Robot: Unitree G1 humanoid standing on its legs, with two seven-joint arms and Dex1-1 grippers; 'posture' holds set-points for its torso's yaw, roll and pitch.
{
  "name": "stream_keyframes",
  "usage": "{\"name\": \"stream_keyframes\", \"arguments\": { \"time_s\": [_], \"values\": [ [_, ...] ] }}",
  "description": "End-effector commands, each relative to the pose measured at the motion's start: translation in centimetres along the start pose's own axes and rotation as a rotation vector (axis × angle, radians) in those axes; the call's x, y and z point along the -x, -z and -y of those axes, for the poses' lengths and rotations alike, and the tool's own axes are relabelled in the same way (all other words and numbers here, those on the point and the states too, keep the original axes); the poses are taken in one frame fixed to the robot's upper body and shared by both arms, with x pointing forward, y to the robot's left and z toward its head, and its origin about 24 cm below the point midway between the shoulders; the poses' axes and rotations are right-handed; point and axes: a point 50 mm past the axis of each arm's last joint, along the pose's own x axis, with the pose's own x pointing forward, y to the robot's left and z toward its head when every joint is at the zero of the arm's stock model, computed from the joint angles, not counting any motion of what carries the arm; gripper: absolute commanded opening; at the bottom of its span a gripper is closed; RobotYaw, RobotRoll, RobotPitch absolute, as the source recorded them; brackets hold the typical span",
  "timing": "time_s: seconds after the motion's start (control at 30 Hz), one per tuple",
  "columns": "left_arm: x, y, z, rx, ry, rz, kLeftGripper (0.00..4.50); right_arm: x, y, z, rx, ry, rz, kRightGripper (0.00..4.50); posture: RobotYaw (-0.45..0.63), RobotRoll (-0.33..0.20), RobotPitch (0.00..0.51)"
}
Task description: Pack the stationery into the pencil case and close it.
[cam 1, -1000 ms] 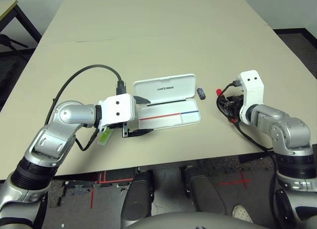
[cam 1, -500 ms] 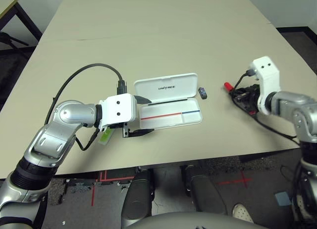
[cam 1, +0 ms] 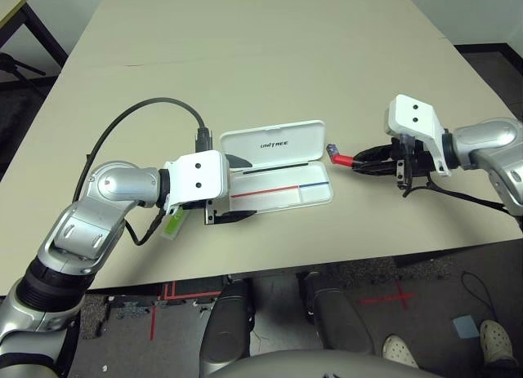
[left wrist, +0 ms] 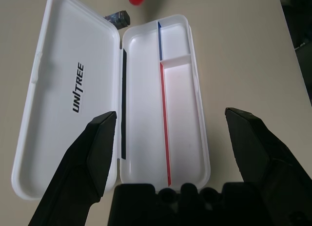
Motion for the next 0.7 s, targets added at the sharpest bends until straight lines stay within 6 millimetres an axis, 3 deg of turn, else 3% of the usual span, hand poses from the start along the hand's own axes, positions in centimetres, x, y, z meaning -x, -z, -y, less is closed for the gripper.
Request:
{"name": "stream_keyframes", "arguments": {
  "time_s": [0.03, 0.43, 0.7],
  "values": [
    [0.2, -0.1, 0.3, -0.009, 0.001, -0.007, 4.50, -1.5, -0.6, 0.0, 0.091, -0.010, 0.010, 0.53, 0.03, 0.000, 0.162],
    [0.0, 0.2, 0.4, -0.007, 0.000, -0.014, 4.50, -7.5, -3.6, -0.6, 0.248, -0.075, 0.153, 0.53, 0.04, 0.000, 0.167],
    [0.2, 0.6, 0.8, -0.002, -0.010, -0.019, 4.50, -9.0, -3.9, -0.5, 0.315, -0.097, 0.148, 0.53, 0.05, 0.000, 0.166]
  ]
}}
